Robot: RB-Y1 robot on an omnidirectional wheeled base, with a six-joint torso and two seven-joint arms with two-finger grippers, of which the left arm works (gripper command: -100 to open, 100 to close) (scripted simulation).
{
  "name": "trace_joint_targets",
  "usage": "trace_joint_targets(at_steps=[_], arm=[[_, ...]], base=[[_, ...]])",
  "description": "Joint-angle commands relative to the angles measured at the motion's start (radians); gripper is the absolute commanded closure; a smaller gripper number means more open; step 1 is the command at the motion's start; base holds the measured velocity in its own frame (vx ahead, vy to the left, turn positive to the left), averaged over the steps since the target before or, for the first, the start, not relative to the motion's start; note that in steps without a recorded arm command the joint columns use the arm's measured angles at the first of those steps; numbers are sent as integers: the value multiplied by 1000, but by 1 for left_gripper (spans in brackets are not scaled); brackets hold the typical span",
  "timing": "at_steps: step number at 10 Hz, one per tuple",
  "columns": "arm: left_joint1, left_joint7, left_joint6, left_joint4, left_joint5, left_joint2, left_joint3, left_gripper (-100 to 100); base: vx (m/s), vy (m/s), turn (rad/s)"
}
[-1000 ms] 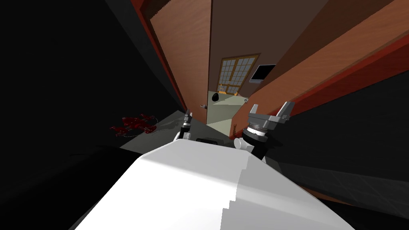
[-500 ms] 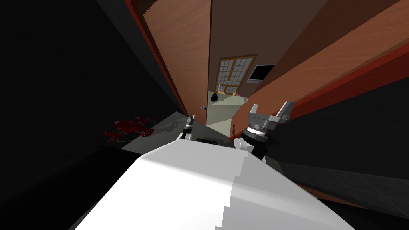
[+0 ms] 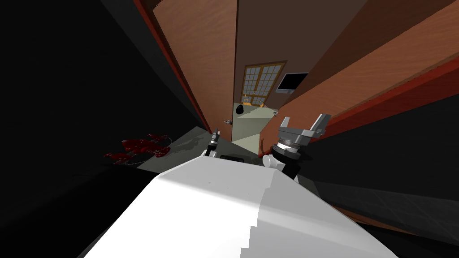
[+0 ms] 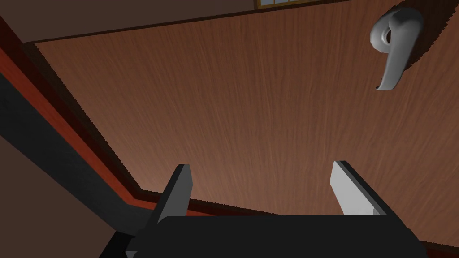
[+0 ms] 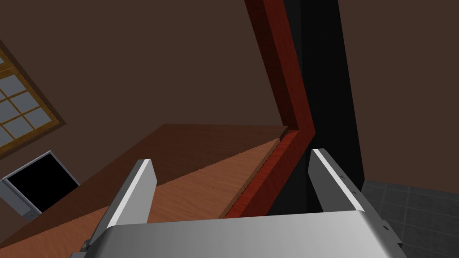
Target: Push the door open
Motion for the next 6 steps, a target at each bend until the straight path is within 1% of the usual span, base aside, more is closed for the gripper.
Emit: trace_joint_targets(at_steps=[1,6], arm=[[-16,3,-11,50,2,3,-10,-100],[-59,12,-49,207,9,8,-39,-100]], base=[[77,63,-68],[93,74,-63]])
